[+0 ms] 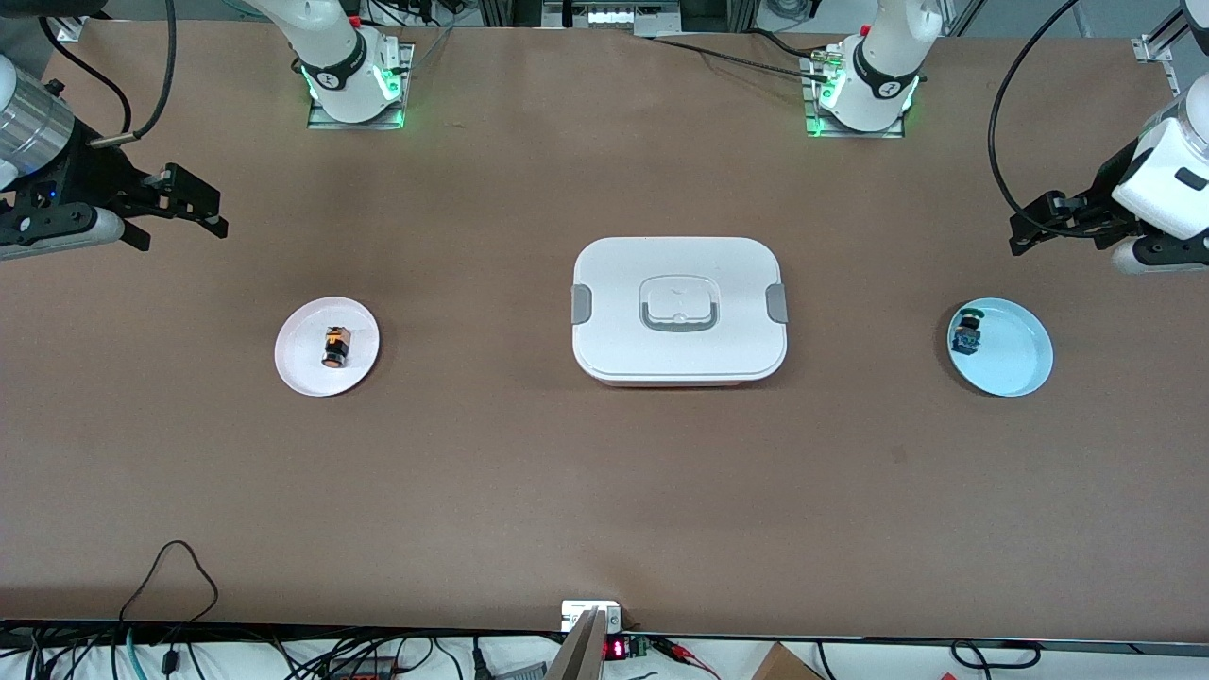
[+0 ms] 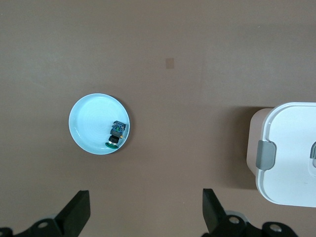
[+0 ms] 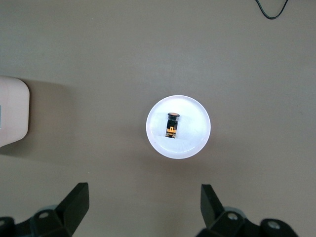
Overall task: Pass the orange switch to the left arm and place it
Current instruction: 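Move the right gripper toward the white plate with the orange switch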
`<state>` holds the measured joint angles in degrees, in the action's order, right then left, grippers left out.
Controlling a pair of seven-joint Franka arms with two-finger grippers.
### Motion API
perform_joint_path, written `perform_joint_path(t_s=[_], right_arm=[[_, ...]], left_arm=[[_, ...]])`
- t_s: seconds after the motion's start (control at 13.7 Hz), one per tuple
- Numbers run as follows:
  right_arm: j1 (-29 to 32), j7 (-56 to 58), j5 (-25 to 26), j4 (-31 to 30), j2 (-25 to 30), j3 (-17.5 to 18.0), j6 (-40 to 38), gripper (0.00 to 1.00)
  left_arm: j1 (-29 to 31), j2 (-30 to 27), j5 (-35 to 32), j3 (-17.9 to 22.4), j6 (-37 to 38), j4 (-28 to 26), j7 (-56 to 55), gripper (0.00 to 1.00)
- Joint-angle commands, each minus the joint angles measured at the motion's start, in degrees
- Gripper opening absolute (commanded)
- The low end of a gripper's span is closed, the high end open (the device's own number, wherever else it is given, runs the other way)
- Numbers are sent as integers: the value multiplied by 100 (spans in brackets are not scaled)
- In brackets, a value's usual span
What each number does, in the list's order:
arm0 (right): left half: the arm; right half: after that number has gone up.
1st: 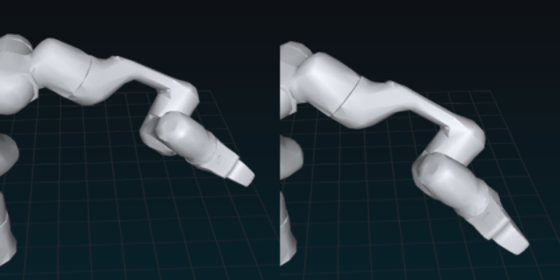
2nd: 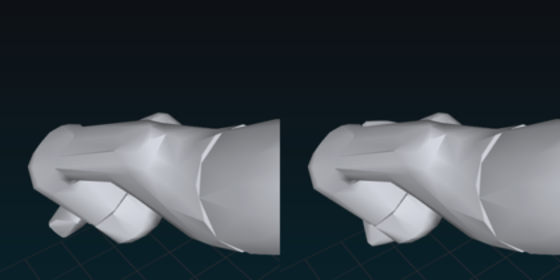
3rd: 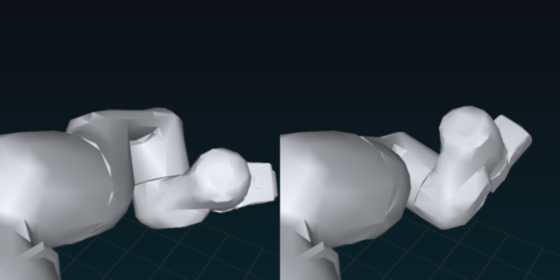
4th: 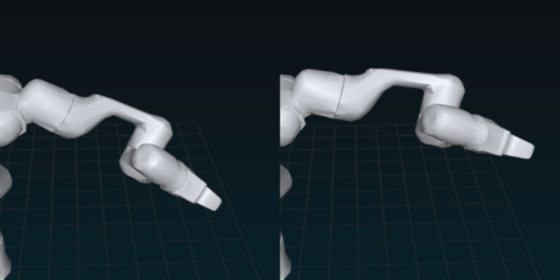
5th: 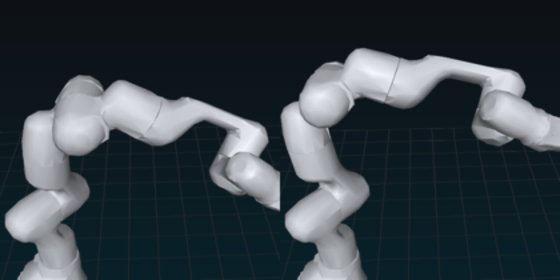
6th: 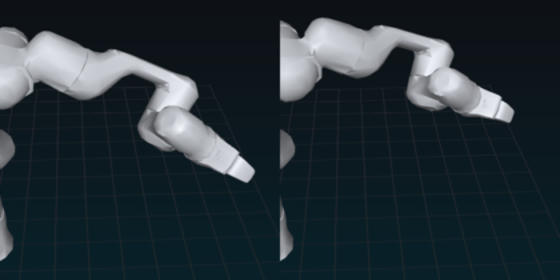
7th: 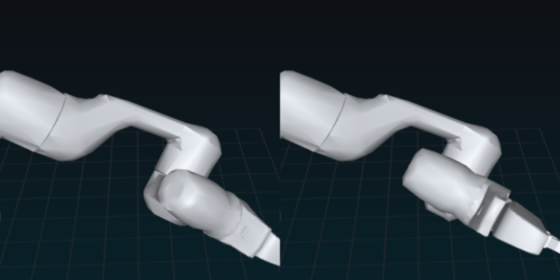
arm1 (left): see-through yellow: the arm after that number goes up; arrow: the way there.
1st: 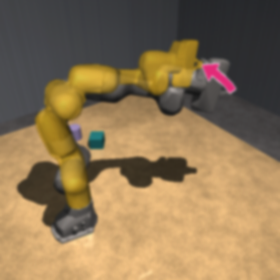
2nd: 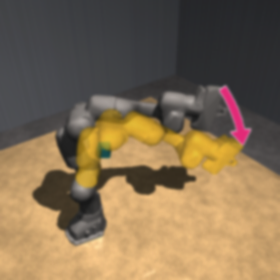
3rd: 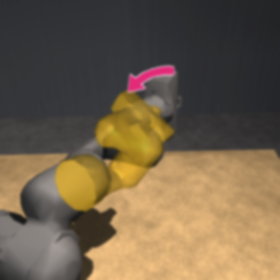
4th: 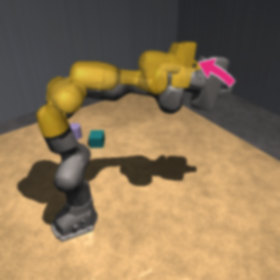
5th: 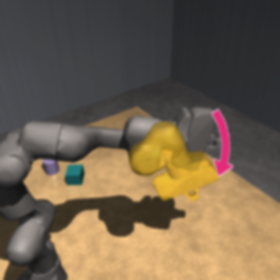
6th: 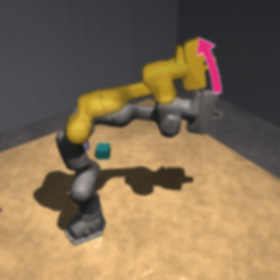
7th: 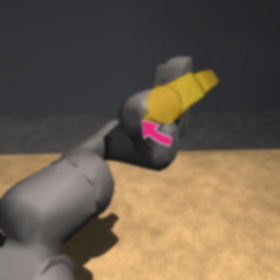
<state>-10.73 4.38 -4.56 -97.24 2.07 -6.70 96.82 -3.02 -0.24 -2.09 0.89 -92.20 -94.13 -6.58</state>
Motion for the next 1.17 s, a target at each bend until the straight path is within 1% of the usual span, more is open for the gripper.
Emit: perform_joint_path(t_s=[0.0, 0.37, 0.51, 0.66, 0.73, 0.88, 1.02, 1.1], right_arm=[[18, 63, 96, 161, -57, 11, -137, 100], [27, 133, 105, 170, -57, 11, -128, 100], [27, 448, 113, 161, -84, 2, -137, 100], [27, 511, 114, 100, -75, 2, -241, 100], [27, 885, 114, 109, -84, 2, -364, 100], [27, 2035, 114, 109, -92, -6, -418, 100], [44, 3212, 148, 100, -101, -15, -453, 100], [70, 4001, 201, 126, -153, -15, -471, 100]], left_arm=[[-23, 86, -2, 17, 123, 184, -72, 100], [-23, 86, -2, 17, 123, 184, -72, 100], [-23, 86, -2, 17, 123, 184, -72, 100], [-23, 86, -2, 17, 132, 184, -72, 100], [-23, 86, -11, 17, 123, 193, -72, 100], [-23, 86, -2, 17, 123, 184, -72, 100], [-23, 86, -2, 17, 123, 184, -72, 100], [-23, 86, -2, 17, 123, 184, -72, 100]])
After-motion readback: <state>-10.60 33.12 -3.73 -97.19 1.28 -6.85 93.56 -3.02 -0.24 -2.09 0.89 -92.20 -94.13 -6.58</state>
